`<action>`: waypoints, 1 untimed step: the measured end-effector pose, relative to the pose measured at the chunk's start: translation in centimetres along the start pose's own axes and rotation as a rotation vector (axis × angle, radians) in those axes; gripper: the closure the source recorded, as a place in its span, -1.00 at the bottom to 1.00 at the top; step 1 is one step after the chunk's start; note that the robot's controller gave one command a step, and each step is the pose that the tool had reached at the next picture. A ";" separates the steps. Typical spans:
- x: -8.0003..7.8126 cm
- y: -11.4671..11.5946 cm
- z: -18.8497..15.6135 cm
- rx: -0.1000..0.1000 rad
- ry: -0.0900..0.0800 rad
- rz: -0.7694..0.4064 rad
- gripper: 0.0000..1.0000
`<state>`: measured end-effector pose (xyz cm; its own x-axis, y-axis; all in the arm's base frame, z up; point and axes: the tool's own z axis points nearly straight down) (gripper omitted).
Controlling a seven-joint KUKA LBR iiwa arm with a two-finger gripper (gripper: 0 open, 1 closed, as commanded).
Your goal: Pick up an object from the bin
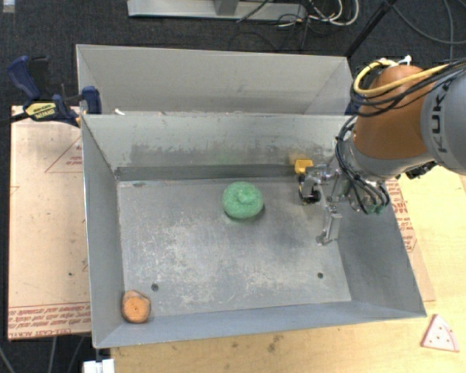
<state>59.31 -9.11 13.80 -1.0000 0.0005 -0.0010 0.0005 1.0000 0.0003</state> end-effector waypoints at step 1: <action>-2.6 2.5 3.0 0.003 -0.010 -0.053 -1.00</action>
Offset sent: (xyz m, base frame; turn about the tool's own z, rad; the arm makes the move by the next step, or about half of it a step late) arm 0.0360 0.0191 -0.0680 -0.0343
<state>61.96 -6.64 10.84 -0.9986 -0.0520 -0.0109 -0.0520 0.9986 -0.0033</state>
